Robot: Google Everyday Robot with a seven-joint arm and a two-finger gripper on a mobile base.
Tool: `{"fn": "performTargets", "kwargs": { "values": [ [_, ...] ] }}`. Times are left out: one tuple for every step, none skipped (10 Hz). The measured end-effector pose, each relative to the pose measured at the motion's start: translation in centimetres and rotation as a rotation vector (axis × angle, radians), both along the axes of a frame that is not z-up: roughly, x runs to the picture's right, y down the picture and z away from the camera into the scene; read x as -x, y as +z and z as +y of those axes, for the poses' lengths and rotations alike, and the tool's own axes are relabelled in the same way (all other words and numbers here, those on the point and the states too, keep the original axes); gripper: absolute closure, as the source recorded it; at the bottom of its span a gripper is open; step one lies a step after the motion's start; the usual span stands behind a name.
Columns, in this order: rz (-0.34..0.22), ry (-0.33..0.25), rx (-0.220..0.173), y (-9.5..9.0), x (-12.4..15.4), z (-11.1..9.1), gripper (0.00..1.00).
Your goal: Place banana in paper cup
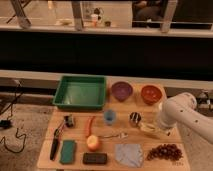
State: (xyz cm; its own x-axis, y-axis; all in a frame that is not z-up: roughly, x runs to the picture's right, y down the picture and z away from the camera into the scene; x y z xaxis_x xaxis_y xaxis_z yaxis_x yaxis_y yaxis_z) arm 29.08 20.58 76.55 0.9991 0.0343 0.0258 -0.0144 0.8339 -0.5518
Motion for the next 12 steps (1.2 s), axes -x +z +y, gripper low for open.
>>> {"fn": "performTargets", "kwargs": {
  "values": [
    [-0.001, 0.002, -0.011, 0.0, 0.0, -0.2, 0.91],
    [-0.002, 0.006, -0.026, -0.2, 0.0, -0.7, 0.91],
    [0.002, 0.012, -0.041, -0.8, -0.2, -1.3, 0.91],
    [0.003, 0.019, -0.058, -1.6, -0.4, -2.3, 0.91],
    [0.001, 0.021, -0.074, -2.3, -0.3, -3.2, 0.91],
    [-0.002, 0.019, -0.092, -3.0, -0.1, -4.2, 0.91],
    [-0.005, 0.017, -0.104, -3.3, 0.1, -4.7, 0.91],
    [-0.007, 0.012, -0.116, -3.6, 0.3, -5.3, 0.91],
    [-0.008, 0.009, -0.122, -3.7, 0.5, -5.7, 0.91],
    [-0.01, 0.004, -0.131, -3.9, 0.8, -6.3, 0.91],
    [-0.011, -0.004, -0.141, -4.0, 1.0, -7.0, 0.91],
    [-0.012, -0.014, -0.153, -4.1, 1.5, -7.9, 0.91]
  ]
}}
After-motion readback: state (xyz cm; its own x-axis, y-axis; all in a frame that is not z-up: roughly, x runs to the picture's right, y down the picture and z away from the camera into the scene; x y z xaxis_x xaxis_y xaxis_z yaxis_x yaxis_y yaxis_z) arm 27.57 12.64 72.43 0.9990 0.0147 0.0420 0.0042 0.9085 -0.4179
